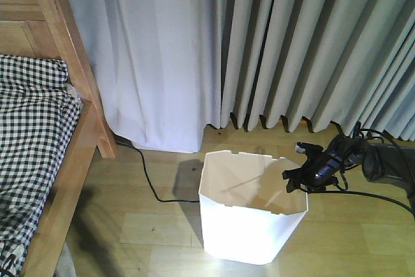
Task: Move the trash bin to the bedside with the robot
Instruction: 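Lower the bin to the floor with the right gripper, then open the right gripper and raise it away from the bin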
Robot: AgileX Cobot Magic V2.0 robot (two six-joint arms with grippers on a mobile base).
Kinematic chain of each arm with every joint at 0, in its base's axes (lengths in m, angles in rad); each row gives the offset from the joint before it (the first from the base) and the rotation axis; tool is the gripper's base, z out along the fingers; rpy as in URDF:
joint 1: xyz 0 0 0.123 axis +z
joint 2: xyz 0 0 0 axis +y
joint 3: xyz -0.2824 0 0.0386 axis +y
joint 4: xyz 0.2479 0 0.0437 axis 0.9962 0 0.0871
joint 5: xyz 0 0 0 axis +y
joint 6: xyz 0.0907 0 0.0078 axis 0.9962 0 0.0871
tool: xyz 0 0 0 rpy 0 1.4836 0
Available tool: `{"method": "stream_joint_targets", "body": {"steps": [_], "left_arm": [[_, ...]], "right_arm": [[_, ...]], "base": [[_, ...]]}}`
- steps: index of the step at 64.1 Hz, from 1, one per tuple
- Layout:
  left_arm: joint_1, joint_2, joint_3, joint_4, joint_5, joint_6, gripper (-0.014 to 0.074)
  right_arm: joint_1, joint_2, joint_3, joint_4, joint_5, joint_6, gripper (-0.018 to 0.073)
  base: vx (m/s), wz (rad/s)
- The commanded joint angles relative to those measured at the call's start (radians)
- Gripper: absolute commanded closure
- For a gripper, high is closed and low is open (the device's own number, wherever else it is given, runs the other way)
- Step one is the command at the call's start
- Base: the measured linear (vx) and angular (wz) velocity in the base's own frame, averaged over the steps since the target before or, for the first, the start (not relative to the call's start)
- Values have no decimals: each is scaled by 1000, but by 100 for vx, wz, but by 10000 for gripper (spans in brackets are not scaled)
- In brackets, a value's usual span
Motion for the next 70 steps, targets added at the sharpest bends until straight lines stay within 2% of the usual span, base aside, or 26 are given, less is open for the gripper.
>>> {"method": "stream_joint_targets", "body": {"steps": [1,18,24,28,44,57,70], "left_arm": [[-6,-15,12,-9,-75,-14,603],[-6,-15,12,-9,-75,-14,603],[-6,-15,12,-9,-75,-14,603],[-6,-15,12,-9,-75,-14,603],[-6,-15,12,-9,-75,-14,603],[-6,-15,12,-9,-75,-14,603],[-6,-15,12,-9,-75,-14,603]], "right_arm": [[-4,-37,-19,-14,8,-13,118],[-7,-77,-15,-18,50,18,118],[-2,-135,48,-16,23,28,118],[1,-190,142,-12,-38,28,118],[7,-490,653,21,-436,-17,118],[19,-788,968,31,-550,-84,118],[18,-1135,1172,32,-593,-113,118]], "base": [[0,0],[0,0],[0,0],[0,0],[0,0],[0,0],[0,0]]}}
